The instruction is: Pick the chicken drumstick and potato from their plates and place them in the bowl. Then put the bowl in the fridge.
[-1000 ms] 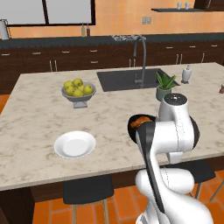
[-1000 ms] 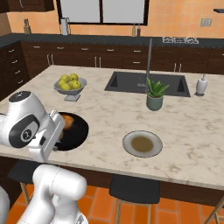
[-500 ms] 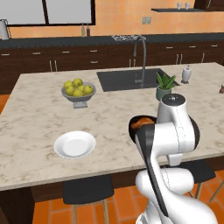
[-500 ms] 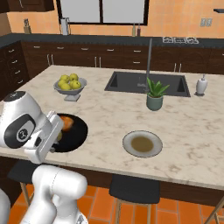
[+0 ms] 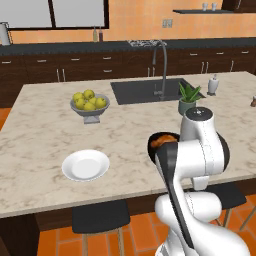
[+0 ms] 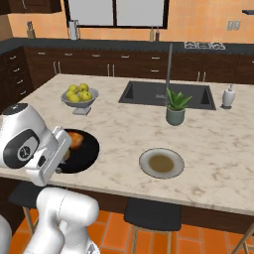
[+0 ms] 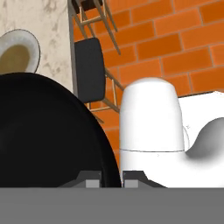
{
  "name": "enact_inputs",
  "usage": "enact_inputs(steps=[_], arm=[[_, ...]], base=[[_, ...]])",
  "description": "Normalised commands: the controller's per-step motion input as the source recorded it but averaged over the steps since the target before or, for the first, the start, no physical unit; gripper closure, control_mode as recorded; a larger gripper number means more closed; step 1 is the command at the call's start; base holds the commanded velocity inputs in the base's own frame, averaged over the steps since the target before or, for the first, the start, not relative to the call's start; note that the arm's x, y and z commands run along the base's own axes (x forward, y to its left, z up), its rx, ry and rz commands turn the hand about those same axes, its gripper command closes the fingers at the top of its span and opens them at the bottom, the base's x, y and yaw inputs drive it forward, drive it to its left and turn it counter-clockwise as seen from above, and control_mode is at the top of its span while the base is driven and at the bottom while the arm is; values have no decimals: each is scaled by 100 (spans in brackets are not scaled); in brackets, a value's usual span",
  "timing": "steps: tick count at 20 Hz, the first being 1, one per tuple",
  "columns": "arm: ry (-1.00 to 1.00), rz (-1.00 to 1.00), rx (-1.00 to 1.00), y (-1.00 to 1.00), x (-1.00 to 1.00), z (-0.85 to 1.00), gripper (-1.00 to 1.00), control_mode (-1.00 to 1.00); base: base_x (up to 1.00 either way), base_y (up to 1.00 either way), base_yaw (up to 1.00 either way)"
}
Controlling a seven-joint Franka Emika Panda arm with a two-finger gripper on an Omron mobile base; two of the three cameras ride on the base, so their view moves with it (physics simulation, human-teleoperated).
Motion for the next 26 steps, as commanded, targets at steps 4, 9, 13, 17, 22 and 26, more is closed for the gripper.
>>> enact_inputs(steps=[4,9,13,17,22,26], arm=[[-2,0,0,0,-5,0,100,100],[0,0,0,0,0,0,100,100],[0,0,0,0,0,0,100,100],[0,0,0,0,0,0,100,100],[0,0,0,0,0,0,100,100],[0,0,0,0,0,0,100,100]], base=[[-39,-12,-28],[-2,0,-73],[5,-5,-75],[3,-26,-75],[0,-86,-67],[0,-64,-78]])
